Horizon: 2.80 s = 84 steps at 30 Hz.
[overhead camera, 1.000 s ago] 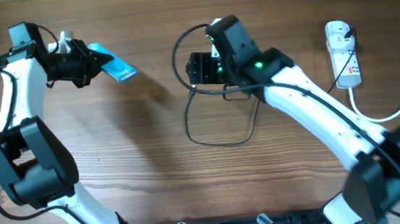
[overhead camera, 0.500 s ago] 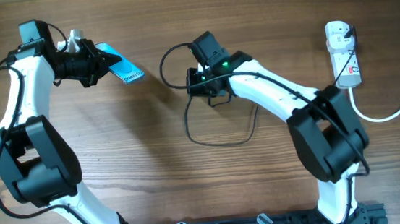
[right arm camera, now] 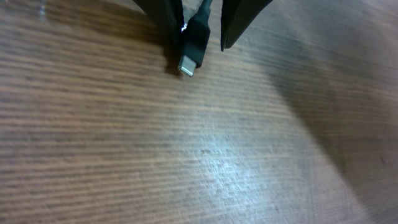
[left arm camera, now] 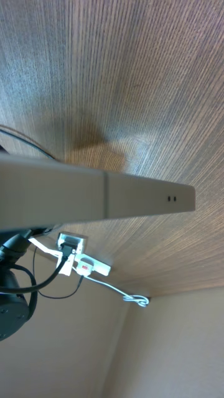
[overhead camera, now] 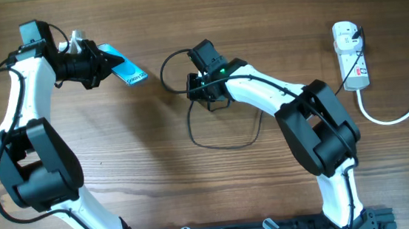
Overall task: Plug charger to phone and switch on socket
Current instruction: 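Move the right gripper to the black cable and grasp its USB-C plug, then push the USB-C plug with the right gripper into the phone's bottom port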
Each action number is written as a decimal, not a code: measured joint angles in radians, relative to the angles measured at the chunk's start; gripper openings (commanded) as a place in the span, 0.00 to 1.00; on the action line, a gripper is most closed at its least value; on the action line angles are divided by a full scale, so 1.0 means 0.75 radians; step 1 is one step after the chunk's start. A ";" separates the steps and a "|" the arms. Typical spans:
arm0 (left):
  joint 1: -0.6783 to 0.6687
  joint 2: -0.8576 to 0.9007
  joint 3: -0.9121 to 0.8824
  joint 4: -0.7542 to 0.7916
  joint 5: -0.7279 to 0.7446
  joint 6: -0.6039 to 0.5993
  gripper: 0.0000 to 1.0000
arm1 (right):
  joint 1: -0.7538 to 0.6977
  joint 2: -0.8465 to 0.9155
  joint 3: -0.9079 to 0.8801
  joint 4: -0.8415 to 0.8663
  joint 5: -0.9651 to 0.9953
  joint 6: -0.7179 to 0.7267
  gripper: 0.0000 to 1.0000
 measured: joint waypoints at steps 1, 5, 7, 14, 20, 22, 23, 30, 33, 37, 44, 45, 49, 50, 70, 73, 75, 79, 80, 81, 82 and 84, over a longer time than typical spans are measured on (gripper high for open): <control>0.000 0.000 0.000 0.000 0.001 0.000 0.04 | 0.000 0.004 0.002 0.001 0.001 0.012 0.05; 0.000 0.000 0.000 0.000 0.000 0.000 0.04 | 0.001 0.007 0.009 0.005 -0.002 0.025 0.04; 0.000 0.000 0.000 0.000 0.000 0.000 0.04 | 0.001 0.007 0.017 -0.012 -0.001 0.020 0.04; 0.000 0.000 0.000 0.000 0.000 0.000 0.04 | 0.002 -0.019 0.168 -0.344 0.194 -0.167 0.04; 0.000 0.000 0.000 0.000 0.000 0.000 0.04 | 0.018 -0.023 0.178 -0.374 0.312 -0.242 0.04; 0.000 0.000 0.000 0.000 0.000 0.000 0.04 | 0.039 -0.023 0.178 -0.398 0.314 -0.242 0.04; 0.000 0.000 0.000 0.000 0.001 -0.001 0.04 | 0.050 -0.023 0.178 -0.401 0.313 -0.242 0.04; 0.000 0.000 0.000 0.000 0.000 0.000 0.04 | 0.057 -0.016 0.178 -0.431 0.269 -0.211 0.04; 0.000 0.000 0.000 0.000 0.000 -0.001 0.04 | 0.057 0.019 0.179 -0.440 0.226 -0.196 0.05; 0.000 0.000 0.000 -0.001 0.001 0.000 0.04 | 0.056 0.026 0.184 -0.461 0.200 -0.156 0.13; 0.000 0.000 0.000 -0.010 0.000 -0.001 0.04 | 0.056 0.045 0.190 -0.506 0.137 -0.121 0.18; 0.000 0.000 0.000 -0.010 0.001 -0.001 0.04 | 0.057 0.045 0.191 -0.510 0.132 -0.119 0.18; 0.000 0.000 0.000 -0.010 0.000 -0.001 0.04 | 0.079 0.045 0.191 -0.516 0.129 -0.094 0.09; 0.000 0.000 0.000 -0.010 0.000 -0.001 0.04 | 0.083 0.046 0.191 -0.516 0.129 -0.090 0.04; 0.000 0.000 0.000 -0.030 0.145 0.099 0.04 | -0.109 -0.202 0.190 -0.320 -0.709 -0.553 0.04; 0.000 0.000 0.000 -0.030 0.250 0.165 0.04 | -0.110 -0.220 0.190 -0.322 -0.835 -0.595 0.04; 0.000 0.000 0.000 -0.030 0.346 0.225 0.04 | -0.113 -0.254 0.189 -0.326 -0.901 -0.612 0.04; 0.000 0.000 0.000 -0.030 0.578 0.361 0.04 | -0.174 -0.441 0.189 -0.425 -1.020 -0.674 0.04; 0.000 0.000 0.000 -0.030 0.614 0.385 0.04 | -0.197 -0.497 0.188 -0.455 -1.029 -0.693 0.05; 0.000 0.000 0.000 -0.030 0.671 0.419 0.04 | -0.217 -0.566 0.164 -0.447 -1.041 -0.706 0.05; 0.000 0.000 0.000 -0.030 0.723 0.455 0.04 | -0.224 -0.625 0.122 -0.430 -1.055 -0.715 0.04; -0.007 0.000 0.000 -0.030 0.783 0.500 0.04 | -0.220 -0.692 -0.012 -0.245 -1.110 -0.684 0.04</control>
